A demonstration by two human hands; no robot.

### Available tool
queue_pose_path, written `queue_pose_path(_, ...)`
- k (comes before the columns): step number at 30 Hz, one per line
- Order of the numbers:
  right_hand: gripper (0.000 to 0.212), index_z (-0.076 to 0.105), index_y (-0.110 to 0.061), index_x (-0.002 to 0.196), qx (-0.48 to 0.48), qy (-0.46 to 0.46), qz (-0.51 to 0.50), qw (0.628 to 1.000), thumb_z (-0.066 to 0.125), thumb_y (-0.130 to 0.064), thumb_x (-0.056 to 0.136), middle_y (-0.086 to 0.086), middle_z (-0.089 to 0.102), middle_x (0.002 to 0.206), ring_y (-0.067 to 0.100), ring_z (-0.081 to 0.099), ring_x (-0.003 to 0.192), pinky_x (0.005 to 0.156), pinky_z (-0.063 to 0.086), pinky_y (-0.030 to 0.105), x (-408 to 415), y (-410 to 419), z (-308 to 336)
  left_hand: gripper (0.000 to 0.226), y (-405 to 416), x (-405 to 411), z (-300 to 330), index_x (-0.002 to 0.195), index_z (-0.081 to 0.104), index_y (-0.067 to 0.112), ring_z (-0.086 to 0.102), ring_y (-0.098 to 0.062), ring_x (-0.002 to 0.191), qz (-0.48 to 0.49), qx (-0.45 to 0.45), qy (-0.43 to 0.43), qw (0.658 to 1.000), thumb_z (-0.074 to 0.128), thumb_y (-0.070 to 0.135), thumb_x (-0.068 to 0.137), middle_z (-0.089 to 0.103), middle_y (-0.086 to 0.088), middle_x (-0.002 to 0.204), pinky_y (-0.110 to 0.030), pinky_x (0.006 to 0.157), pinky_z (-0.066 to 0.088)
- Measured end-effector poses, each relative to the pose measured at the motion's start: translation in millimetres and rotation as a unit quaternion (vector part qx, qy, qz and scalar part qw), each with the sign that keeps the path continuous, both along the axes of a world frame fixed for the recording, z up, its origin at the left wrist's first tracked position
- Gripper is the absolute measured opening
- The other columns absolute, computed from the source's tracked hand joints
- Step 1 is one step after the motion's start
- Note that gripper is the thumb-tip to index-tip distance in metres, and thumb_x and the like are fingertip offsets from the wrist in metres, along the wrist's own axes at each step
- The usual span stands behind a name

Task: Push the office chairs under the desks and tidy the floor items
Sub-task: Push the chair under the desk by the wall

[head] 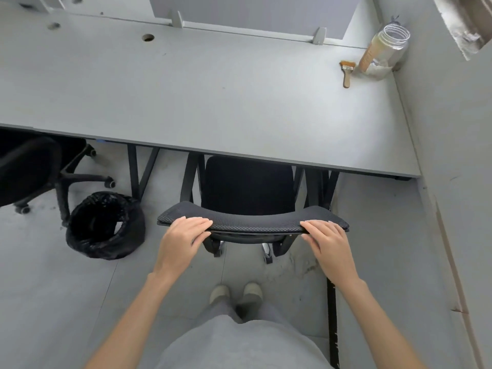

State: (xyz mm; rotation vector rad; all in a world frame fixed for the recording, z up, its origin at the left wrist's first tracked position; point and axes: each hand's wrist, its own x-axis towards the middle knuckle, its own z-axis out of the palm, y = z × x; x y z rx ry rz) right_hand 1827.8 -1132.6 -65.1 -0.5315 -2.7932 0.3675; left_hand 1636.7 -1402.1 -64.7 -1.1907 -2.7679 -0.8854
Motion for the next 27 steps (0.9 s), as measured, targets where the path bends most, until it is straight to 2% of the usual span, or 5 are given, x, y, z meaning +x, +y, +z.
queue_pose_path(4,0.038,0.069,-0.014,0.104,-0.034,0.005,-0.019,0.999,0.042,-0.035,0.088,-0.002,0.071,0.101,0.019,0.064,0.096,0.091,0.035,0.028,-4.4,-9.8,2.7,0.031,-4.7,-11.3,7.6,0.094,0.074,0.013,0.055,-0.006,0.096,-0.009,0.013,-0.038,0.999,0.054,0.033,0.08,0.074,-0.001,0.095,-0.022,0.087,0.04)
queue_pose_path(10,0.035,0.071,-0.016,0.101,-0.043,0.003,-0.033,0.999,0.044,-0.034,0.087,-0.004,0.072,0.098,0.016,0.065,0.093,0.089,0.033,0.025,-4.0,-40.9,3.4,0.023,-17.7,-22.6,9.4,0.092,0.073,0.005,0.055,-0.008,0.099,0.007,0.035,-0.068,0.997,0.064,0.014,0.074,0.073,-0.006,0.096,-0.008,0.099,0.024)
queue_pose_path(14,0.034,0.071,-0.019,0.1,-0.047,0.003,-0.034,0.998,0.045,-0.037,0.087,-0.007,0.072,0.099,0.013,0.063,0.094,0.087,0.033,0.024,3.5,-40.8,2.0,0.022,-25.5,-18.2,7.8,0.092,0.074,0.008,0.057,-0.008,0.094,-0.008,0.036,-0.069,0.997,0.066,0.016,0.072,0.068,0.009,0.094,-0.005,0.095,0.029)
queue_pose_path(21,0.045,0.07,-0.019,0.103,-0.064,0.021,-0.033,0.997,0.036,-0.047,0.091,-0.007,0.071,0.101,0.009,0.057,0.099,0.09,0.032,0.022,16.2,-38.8,0.0,0.027,-29.2,5.5,2.4,0.092,0.074,0.012,0.056,-0.005,0.094,0.019,0.075,-0.077,0.994,0.062,0.03,0.076,0.065,0.013,0.096,-0.022,0.092,0.039)
queue_pose_path(27,0.036,0.071,-0.019,0.102,-0.074,0.023,-0.038,0.996,0.045,-0.038,0.087,-0.006,0.071,0.102,0.009,0.058,0.098,0.09,0.034,0.024,16.4,-41.1,-0.5,0.023,-30.4,4.9,-2.1,0.095,0.073,0.015,0.048,0.018,0.102,0.034,0.095,-0.082,0.992,0.066,0.021,0.074,0.051,0.052,0.099,-0.014,0.099,0.03)
